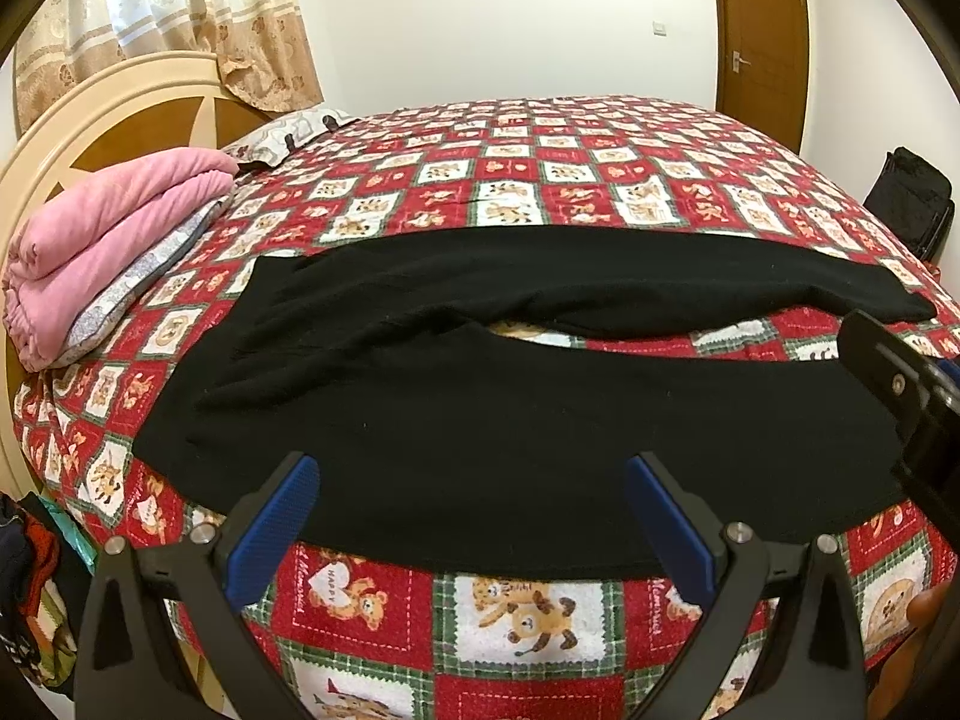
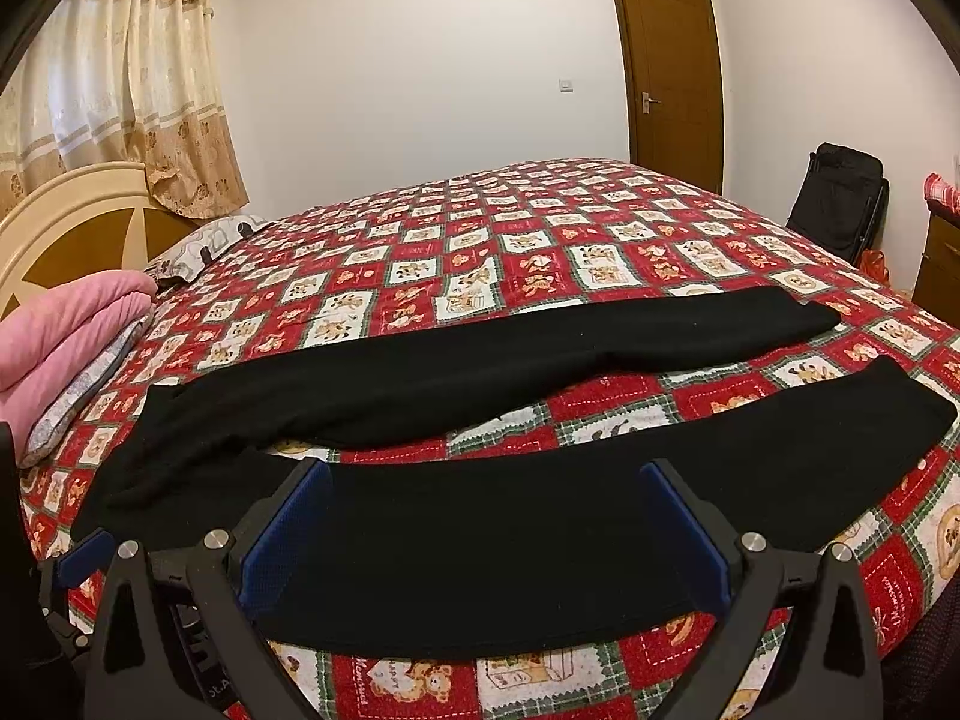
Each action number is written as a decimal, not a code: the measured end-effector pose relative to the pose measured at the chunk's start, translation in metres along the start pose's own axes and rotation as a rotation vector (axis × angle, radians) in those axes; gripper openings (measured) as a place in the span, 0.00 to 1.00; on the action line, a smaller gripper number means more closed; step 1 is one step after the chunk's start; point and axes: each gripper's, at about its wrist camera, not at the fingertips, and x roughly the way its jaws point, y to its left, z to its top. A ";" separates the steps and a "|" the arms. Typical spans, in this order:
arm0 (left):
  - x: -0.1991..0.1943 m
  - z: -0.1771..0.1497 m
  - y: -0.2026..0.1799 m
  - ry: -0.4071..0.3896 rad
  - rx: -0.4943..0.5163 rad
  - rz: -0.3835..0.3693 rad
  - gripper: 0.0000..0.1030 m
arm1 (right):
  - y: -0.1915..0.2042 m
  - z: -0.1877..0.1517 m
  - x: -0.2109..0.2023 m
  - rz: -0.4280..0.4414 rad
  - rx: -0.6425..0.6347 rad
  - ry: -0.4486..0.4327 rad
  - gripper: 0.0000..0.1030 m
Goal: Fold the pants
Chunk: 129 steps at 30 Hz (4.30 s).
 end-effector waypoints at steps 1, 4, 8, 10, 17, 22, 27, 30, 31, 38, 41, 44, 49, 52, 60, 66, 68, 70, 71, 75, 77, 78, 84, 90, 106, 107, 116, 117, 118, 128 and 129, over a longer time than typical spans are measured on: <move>0.000 0.000 0.000 0.001 0.000 0.000 1.00 | 0.000 0.000 0.000 -0.002 -0.001 -0.001 0.99; 0.000 0.000 0.000 -0.001 0.002 -0.001 1.00 | 0.000 0.000 0.000 -0.001 -0.001 0.000 0.99; 0.002 -0.002 0.000 0.003 0.004 -0.003 1.00 | 0.001 -0.001 0.001 -0.001 -0.003 0.006 0.99; 0.002 -0.003 0.001 0.005 0.003 -0.005 1.00 | 0.001 -0.001 0.002 -0.001 -0.003 0.005 0.99; 0.003 -0.003 0.000 0.004 0.004 -0.003 1.00 | 0.001 -0.001 0.002 -0.002 -0.003 0.003 0.99; 0.002 -0.003 0.000 0.005 0.005 -0.002 1.00 | 0.002 -0.002 0.002 -0.001 -0.004 0.006 0.99; 0.002 -0.003 0.001 0.005 0.005 -0.003 1.00 | 0.002 -0.002 0.002 -0.002 -0.004 0.007 0.99; 0.002 -0.003 0.001 0.006 0.004 -0.002 1.00 | 0.002 -0.002 0.002 -0.002 -0.003 0.008 0.99; 0.002 -0.003 0.001 0.006 0.004 -0.003 1.00 | 0.002 -0.002 0.002 -0.002 -0.004 0.007 0.99; 0.002 -0.004 0.000 0.012 0.006 -0.007 1.00 | 0.001 -0.003 0.003 0.000 -0.002 0.019 0.99; 0.002 -0.004 0.000 0.013 0.003 -0.006 1.00 | 0.002 -0.004 0.004 0.000 -0.003 0.021 0.99; 0.003 -0.003 0.000 0.015 0.004 -0.005 1.00 | 0.002 -0.004 0.004 0.000 -0.003 0.023 0.99; 0.007 -0.005 0.001 0.030 0.005 -0.002 1.00 | 0.003 -0.005 0.008 0.002 -0.005 0.035 0.99; 0.015 -0.005 0.005 0.056 0.010 -0.011 1.00 | 0.003 -0.006 0.013 0.005 -0.004 0.052 0.99; 0.043 0.011 0.038 0.098 0.070 0.022 1.00 | 0.003 -0.002 0.041 0.032 -0.059 0.122 0.99; 0.072 0.052 0.085 0.101 0.019 0.078 1.00 | 0.014 0.027 0.075 0.122 -0.141 0.180 0.99; 0.086 0.066 0.097 0.106 0.015 0.096 1.00 | 0.020 0.043 0.090 0.156 -0.160 0.191 0.99; 0.097 0.074 0.104 0.112 0.006 0.093 1.00 | 0.029 0.056 0.102 0.183 -0.195 0.172 0.99; 0.107 0.079 0.107 0.127 0.001 0.099 1.00 | 0.036 0.063 0.109 0.203 -0.224 0.160 0.99; 0.141 0.092 0.117 0.166 -0.011 0.125 1.00 | 0.074 0.083 0.155 0.260 -0.331 0.198 0.99; 0.152 0.092 0.124 0.188 -0.048 0.108 1.00 | 0.091 0.088 0.180 0.329 -0.355 0.246 0.99; 0.157 0.090 0.130 0.193 -0.075 0.099 1.00 | 0.097 0.089 0.190 0.348 -0.362 0.259 0.99; 0.177 0.076 0.136 0.212 -0.119 0.062 1.00 | 0.158 0.101 0.261 0.510 -0.424 0.325 0.98; 0.176 0.066 0.142 0.138 -0.161 0.012 1.00 | 0.217 0.092 0.310 0.562 -0.534 0.417 0.68; 0.145 0.062 0.160 0.075 -0.132 0.010 1.00 | 0.255 0.079 0.303 0.672 -0.652 0.454 0.05; 0.138 0.061 0.163 0.064 -0.131 0.013 1.00 | 0.252 0.082 0.296 0.678 -0.636 0.442 0.05; 0.071 0.037 0.199 -0.003 -0.155 0.043 1.00 | 0.230 0.078 0.174 0.821 -0.589 0.310 0.05; 0.068 0.034 0.201 -0.002 -0.160 0.037 1.00 | 0.226 0.069 0.160 0.837 -0.593 0.304 0.05; 0.065 0.030 0.202 0.000 -0.165 0.029 1.00 | 0.221 0.059 0.147 0.859 -0.587 0.306 0.05; 0.049 0.006 0.206 0.004 -0.207 -0.003 1.00 | 0.195 -0.029 0.092 0.922 -0.488 0.300 0.05; 0.049 0.009 0.205 -0.001 -0.202 -0.007 1.00 | 0.189 -0.026 0.094 0.908 -0.444 0.295 0.05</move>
